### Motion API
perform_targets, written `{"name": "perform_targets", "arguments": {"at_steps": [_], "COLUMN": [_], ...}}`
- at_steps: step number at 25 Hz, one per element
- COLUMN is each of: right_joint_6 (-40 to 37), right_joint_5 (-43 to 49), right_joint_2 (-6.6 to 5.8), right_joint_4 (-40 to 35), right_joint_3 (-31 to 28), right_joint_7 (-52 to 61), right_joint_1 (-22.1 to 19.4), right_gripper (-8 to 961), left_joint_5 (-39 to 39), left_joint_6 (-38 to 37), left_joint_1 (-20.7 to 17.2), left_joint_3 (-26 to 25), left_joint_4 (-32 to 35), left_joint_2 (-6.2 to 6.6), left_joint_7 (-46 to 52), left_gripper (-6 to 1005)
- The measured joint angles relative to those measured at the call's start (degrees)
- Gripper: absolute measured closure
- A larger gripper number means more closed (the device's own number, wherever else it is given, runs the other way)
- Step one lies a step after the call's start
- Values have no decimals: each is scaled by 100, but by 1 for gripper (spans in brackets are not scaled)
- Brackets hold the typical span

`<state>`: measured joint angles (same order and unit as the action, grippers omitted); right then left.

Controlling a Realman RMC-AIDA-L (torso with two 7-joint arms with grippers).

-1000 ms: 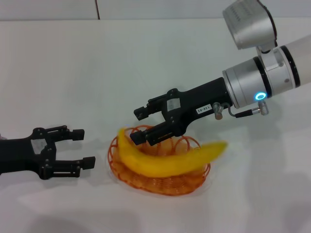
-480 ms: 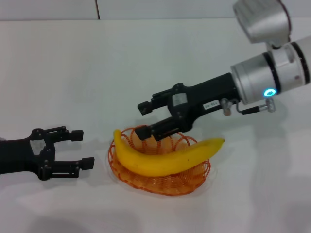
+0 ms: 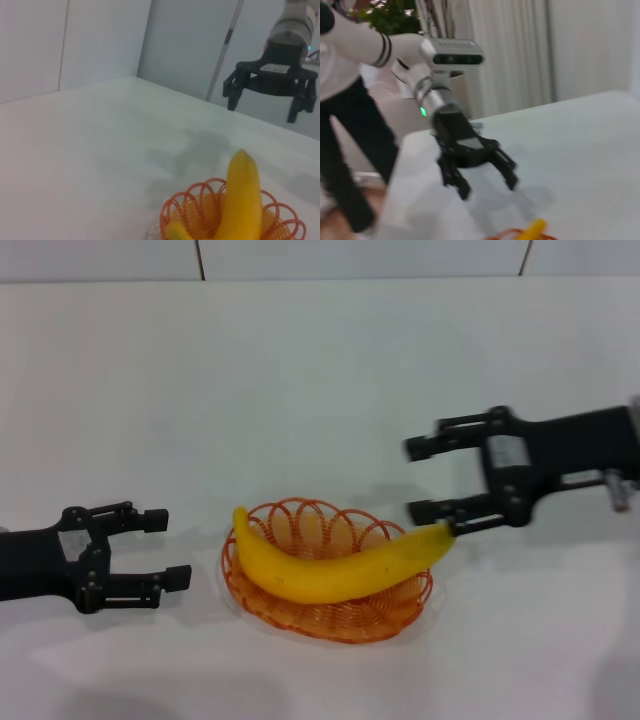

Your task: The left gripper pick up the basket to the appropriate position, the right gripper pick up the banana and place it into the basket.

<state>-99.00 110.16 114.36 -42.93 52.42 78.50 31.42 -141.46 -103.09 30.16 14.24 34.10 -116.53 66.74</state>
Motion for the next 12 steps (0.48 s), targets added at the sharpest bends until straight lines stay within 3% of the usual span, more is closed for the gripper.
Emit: {"name": "perform_targets", "arguments": {"at_steps": [8,12], "right_joint_6": [1,173], "right_joint_5": [386,1227], "right_joint_2": [-420,-474], "right_joint_4": [313,596], "right_joint_3": [-713,-1173], "right_joint_7": [-1479,-1794], "right_joint_1": [-815,-908], "right_gripper": [193,193], "left_joint_5": [4,5], "left_joint_6": [-1,-10], "left_joint_1": [-8,-6], "left_joint_3": [0,0], "left_joint_4": [0,0], "left_joint_2": [7,0], "left_joint_7": [-45,-118], "left_gripper": [112,110]}}
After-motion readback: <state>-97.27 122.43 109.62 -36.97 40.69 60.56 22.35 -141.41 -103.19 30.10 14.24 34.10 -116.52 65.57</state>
